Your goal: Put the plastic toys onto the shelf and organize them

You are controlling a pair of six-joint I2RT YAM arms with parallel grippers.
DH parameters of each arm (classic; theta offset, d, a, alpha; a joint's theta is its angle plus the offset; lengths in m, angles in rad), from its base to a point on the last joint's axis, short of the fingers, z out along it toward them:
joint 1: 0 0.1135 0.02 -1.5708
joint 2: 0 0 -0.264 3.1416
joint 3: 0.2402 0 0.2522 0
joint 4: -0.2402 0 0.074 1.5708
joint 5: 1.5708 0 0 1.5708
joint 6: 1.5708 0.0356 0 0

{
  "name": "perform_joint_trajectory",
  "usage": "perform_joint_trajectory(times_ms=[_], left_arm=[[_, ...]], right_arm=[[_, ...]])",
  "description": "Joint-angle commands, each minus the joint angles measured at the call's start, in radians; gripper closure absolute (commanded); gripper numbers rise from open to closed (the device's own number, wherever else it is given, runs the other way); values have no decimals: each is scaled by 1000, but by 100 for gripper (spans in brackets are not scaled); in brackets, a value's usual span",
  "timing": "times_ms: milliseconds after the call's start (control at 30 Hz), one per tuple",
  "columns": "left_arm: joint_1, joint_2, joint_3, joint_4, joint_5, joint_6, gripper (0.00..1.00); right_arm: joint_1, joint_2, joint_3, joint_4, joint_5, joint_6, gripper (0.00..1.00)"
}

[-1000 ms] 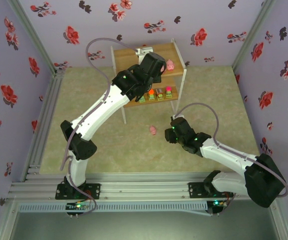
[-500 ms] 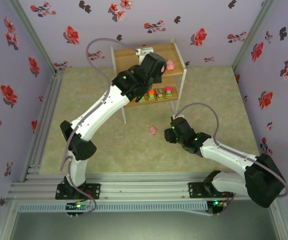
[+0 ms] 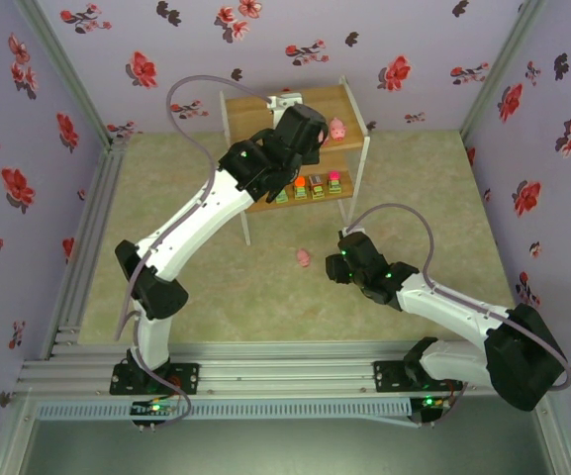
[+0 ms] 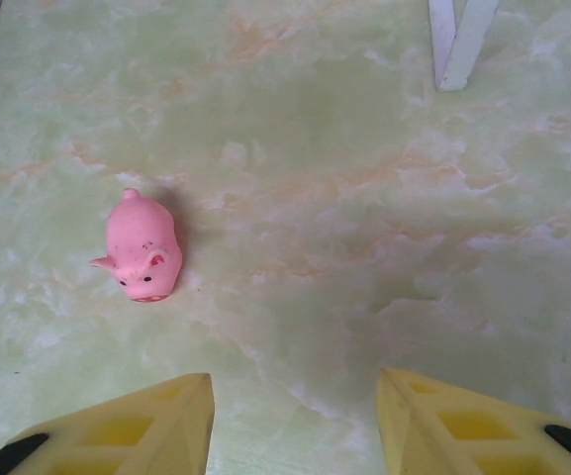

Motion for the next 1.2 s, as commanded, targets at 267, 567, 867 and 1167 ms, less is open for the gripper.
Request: perform_joint_trajectory(times_ms=[267, 567, 867, 1167], left_arm=[[-33, -110, -69, 42, -61, 29, 51], [-62, -209, -200, 92, -66, 28, 51], [-108, -313, -357, 150, -72, 31, 51], [-158, -462, -585, 271, -73, 45, 50]], right_arm=[[-6, 2, -9, 20, 10, -2, 48], [-6, 15, -15, 40, 13, -3, 41], [-6, -31, -46, 66, 64, -11, 36], [-6, -115, -89, 81, 137, -21, 32]])
